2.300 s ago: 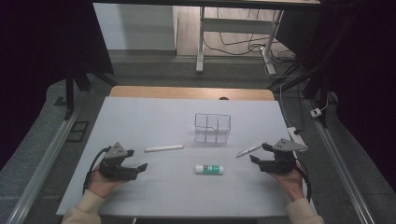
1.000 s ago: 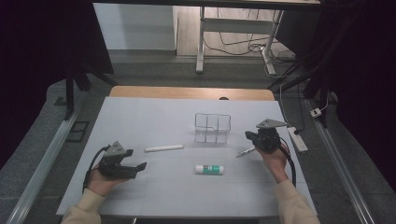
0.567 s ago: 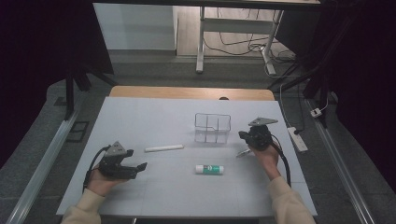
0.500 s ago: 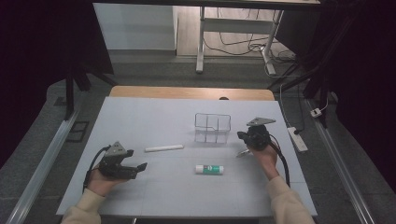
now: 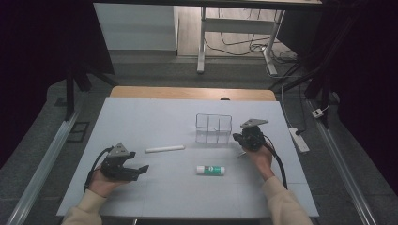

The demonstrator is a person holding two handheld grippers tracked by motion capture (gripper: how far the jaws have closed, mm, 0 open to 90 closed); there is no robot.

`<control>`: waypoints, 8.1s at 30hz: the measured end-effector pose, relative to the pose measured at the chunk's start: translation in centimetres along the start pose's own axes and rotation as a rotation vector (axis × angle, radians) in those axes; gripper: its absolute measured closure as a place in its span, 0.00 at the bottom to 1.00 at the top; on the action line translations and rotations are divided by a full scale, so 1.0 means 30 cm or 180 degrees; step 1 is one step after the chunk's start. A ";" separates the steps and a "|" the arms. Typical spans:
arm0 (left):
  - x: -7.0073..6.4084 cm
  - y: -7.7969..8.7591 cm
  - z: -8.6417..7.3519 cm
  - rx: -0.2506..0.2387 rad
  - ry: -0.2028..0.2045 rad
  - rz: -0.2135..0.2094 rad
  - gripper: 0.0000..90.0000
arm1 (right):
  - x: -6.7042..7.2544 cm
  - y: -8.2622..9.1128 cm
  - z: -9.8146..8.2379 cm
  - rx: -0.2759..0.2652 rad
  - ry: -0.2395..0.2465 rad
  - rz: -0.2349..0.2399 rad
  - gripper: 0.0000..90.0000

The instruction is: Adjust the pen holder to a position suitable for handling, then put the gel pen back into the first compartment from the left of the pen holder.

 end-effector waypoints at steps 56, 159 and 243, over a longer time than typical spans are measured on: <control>0.005 0.015 -0.022 0.0024 0.0033 0.0057 0.22 | 0.131 -0.103 0.155 -0.0067 0.0190 0.0067 0.99; 0.008 0.026 -0.011 -0.0076 0.0052 0.0041 0.22 | -0.069 0.275 -0.081 0.0027 0.1061 0.0091 0.37; 0.007 0.006 -0.018 0.0001 0.0016 0.0015 0.22 | -0.184 0.121 -0.213 0.1316 0.2057 0.0334 0.48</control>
Point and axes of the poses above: each handheld gripper's, and its own axes: y roughly backward along the jaws, z roughly out of its top, x roughly to its left, the point moved 10 cm from there along -y, roughly forward along the jaws, and after that the axes turned 12 degrees about x, right-handed, at the moved point
